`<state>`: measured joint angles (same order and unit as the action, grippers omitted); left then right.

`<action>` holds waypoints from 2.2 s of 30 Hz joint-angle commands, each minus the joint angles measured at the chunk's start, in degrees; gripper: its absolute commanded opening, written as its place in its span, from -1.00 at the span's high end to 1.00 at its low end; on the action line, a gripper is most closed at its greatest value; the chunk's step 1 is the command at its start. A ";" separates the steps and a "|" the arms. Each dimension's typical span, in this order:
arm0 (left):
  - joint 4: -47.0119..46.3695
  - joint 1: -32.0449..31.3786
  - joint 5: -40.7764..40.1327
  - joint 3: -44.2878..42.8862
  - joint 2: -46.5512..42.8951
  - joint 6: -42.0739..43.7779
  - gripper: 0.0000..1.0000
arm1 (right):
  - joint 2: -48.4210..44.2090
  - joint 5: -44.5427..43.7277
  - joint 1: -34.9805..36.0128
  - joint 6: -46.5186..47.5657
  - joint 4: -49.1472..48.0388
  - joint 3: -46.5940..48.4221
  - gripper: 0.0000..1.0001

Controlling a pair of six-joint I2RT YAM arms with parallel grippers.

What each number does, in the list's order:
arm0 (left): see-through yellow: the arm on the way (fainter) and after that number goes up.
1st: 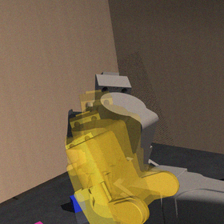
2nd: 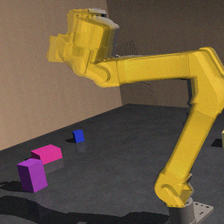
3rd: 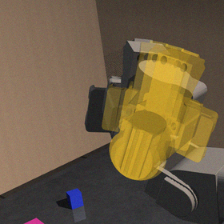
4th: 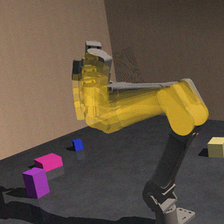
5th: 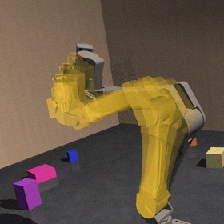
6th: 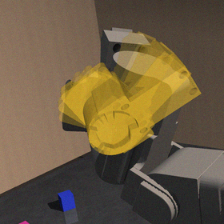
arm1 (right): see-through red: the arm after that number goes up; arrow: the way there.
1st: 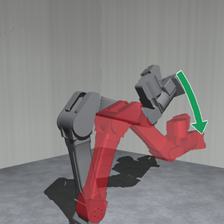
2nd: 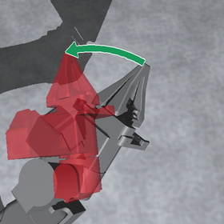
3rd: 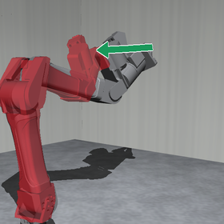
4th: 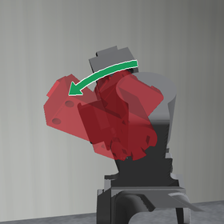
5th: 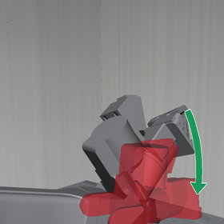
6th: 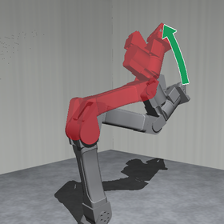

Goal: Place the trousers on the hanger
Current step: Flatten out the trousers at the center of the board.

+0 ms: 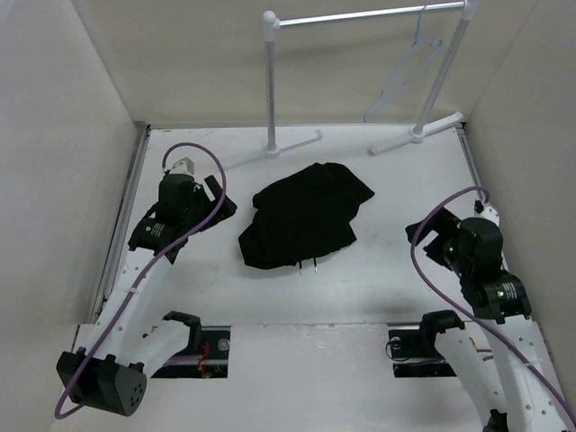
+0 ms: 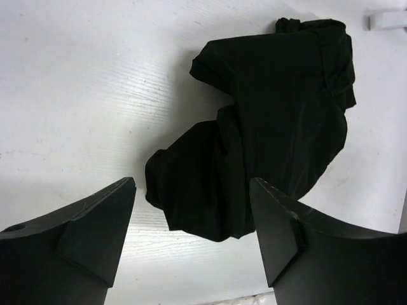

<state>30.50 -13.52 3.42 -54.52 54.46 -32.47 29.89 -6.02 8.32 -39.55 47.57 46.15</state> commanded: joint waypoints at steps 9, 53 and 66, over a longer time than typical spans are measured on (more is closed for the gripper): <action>-10.89 0.82 0.71 1.44 1.96 -0.23 0.48 | 6.83 5.41 13.41 -5.88 -9.94 -1.94 0.46; -15.75 1.87 -5.87 -25.17 9.63 -4.45 0.95 | 28.21 -7.86 30.40 2.01 -14.89 30.54 0.90; -11.25 -0.41 -10.72 -34.18 5.57 -0.58 0.84 | 28.91 -9.01 29.10 6.07 -8.11 51.35 0.87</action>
<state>19.00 -13.54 -5.78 -90.59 57.58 -34.68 56.10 -14.74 40.32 -34.70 35.81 101.82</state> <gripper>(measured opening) 0.075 0.069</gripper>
